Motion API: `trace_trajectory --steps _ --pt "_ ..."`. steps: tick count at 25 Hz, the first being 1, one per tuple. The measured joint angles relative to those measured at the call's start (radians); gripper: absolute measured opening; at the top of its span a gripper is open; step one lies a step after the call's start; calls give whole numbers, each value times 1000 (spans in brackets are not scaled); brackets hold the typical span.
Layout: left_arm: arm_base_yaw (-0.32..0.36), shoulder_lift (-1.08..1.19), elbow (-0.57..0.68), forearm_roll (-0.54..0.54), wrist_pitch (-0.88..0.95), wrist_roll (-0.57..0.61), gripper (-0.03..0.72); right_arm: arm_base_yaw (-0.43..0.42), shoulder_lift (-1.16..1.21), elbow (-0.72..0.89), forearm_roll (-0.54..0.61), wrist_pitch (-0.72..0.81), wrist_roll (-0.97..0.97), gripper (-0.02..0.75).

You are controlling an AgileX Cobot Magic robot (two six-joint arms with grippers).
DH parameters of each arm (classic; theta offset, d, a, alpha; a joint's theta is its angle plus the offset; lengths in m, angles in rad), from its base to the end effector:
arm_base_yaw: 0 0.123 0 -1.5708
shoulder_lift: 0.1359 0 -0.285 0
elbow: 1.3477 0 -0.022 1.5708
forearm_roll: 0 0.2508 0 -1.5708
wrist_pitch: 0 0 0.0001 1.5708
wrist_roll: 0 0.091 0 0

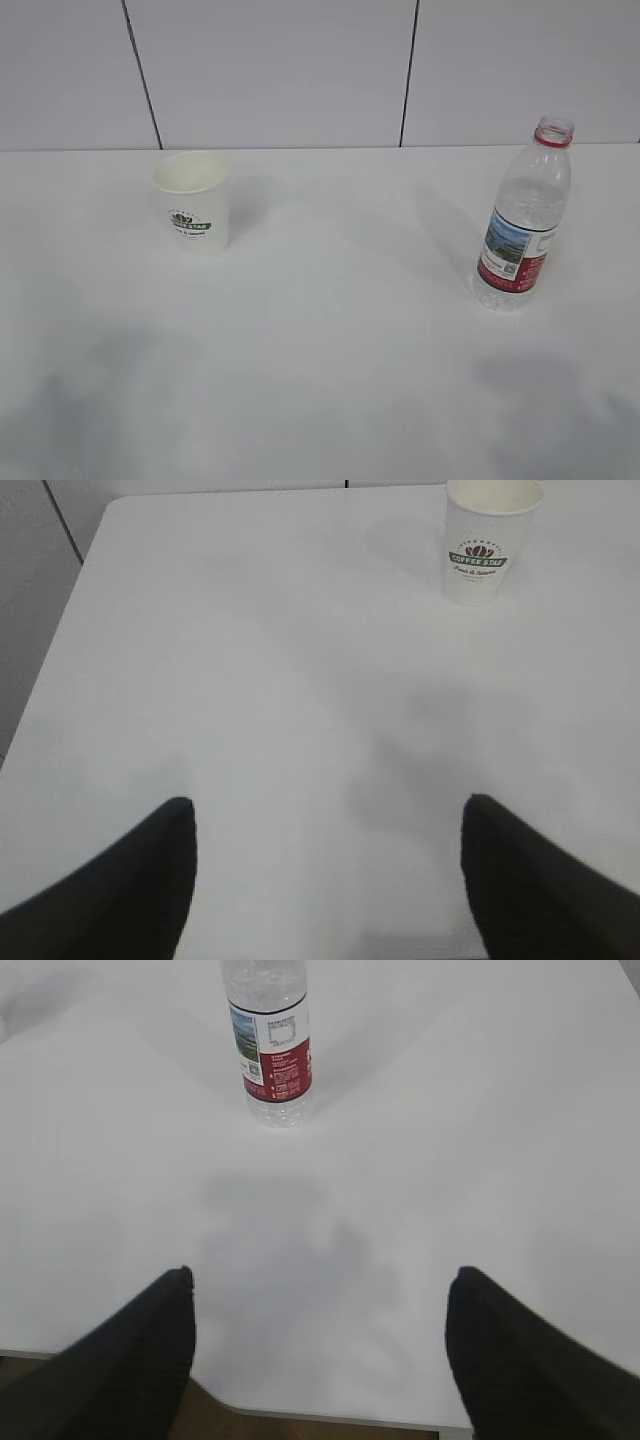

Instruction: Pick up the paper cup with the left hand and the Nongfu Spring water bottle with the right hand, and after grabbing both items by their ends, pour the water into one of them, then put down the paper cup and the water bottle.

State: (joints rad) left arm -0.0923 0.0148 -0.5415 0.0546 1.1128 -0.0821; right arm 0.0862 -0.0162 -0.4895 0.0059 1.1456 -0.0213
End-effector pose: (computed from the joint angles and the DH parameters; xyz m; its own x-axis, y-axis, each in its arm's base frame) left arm -0.0092 0.0053 0.2847 -0.4780 -0.0138 -0.8783 0.0216 0.9994 -0.0275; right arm -0.0099 -0.0004 0.2676 -0.5212 -0.0640 -0.8510 -0.1005 0.9948 -0.0132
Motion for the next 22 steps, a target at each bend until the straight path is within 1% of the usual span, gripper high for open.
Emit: trace_trajectory --steps 22 --pt "0 0 0 0 0 0 592 0 0 0 -6 0 0 585"
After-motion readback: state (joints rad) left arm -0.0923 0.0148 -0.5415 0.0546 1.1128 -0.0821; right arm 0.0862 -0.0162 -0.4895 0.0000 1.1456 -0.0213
